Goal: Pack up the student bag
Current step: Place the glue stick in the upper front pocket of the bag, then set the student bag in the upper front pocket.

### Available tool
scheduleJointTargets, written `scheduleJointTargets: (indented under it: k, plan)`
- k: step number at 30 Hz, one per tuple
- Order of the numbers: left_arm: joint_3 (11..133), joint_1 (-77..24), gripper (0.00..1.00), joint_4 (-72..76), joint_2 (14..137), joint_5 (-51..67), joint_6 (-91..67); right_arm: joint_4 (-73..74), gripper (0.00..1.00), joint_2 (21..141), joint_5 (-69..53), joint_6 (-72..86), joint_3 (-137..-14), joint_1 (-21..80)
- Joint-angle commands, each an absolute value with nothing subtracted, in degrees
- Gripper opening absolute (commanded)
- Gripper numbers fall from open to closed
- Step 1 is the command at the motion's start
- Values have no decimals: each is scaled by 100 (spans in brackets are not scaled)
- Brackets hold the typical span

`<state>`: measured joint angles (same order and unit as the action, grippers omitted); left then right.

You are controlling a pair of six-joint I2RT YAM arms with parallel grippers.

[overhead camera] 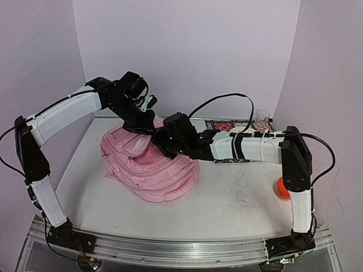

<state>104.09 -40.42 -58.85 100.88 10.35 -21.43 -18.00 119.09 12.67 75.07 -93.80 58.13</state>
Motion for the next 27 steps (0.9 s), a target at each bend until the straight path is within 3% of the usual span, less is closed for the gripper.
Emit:
scheduleJointTargets:
  k: [1,5,16,20,27]
  plan:
    - [10485,-4018,0,-5298,9776,1265,-2252,-1843,43,11570,1206,7201,-9341,5794]
    - [10486,-3895,6,-5299,9740,1249,-2258,-1813,43,11264,1211,6892,-9016,5814]
    - [10347,-3389,49,-5293,9496,1286,-2098,-1489,46,10059,1608,5675,-7976,6061]
    - [10047,-3080,56,-5296,9344,1272,-2086,-1179,46,9723,1959,5363,-7730,6275]
    - [8964,-2487,59,-5163,8943,1371,-2221,-640,48,9708,2566,4813,-8074,6880]
